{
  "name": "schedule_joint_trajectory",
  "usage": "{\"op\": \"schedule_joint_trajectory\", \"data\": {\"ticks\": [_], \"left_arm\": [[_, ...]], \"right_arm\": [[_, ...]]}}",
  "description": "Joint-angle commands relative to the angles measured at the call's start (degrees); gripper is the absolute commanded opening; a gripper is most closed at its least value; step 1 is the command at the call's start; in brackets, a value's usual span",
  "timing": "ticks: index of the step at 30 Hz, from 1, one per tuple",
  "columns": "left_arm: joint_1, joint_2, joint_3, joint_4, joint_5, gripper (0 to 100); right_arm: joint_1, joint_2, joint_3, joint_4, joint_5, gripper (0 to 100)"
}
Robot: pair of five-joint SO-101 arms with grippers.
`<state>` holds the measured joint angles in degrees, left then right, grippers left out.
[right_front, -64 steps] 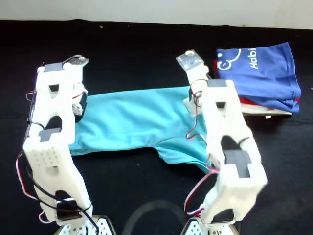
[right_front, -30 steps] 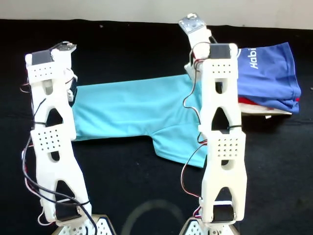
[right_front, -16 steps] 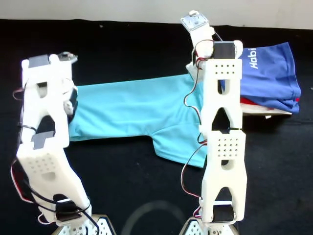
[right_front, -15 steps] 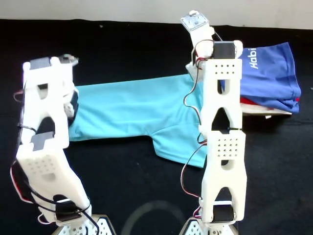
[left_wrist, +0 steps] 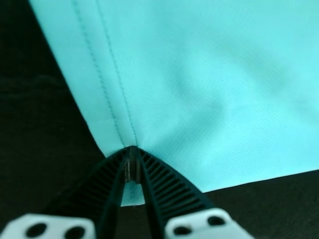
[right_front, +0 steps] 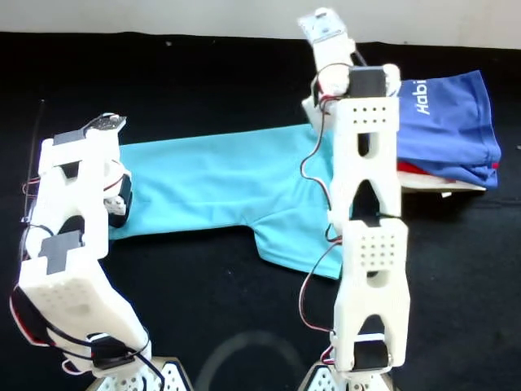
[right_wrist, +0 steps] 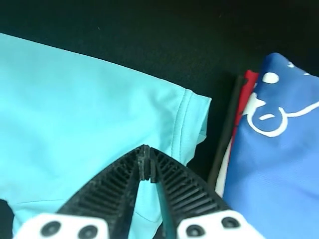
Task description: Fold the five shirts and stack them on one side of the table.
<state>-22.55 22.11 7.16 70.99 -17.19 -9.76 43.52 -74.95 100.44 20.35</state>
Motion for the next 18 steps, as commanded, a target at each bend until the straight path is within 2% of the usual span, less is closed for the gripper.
{"op": "schedule_joint_trajectory", "data": {"ticks": [1,9,18], "left_arm": [[-1.2,-1.5,1.2,-2.5,0.1,1],[-0.7,-1.5,3.6,-5.4,0.1,1],[0.2,-1.5,5.4,-6.8,0.1,1]], "right_arm": [[-1.5,-13.4,12.1,0.9,-0.4,0.8],[-7.1,-38.1,52.3,-2.1,-0.2,0.8],[-1.8,-44.7,85.1,-24.0,-0.2,2.3]]}}
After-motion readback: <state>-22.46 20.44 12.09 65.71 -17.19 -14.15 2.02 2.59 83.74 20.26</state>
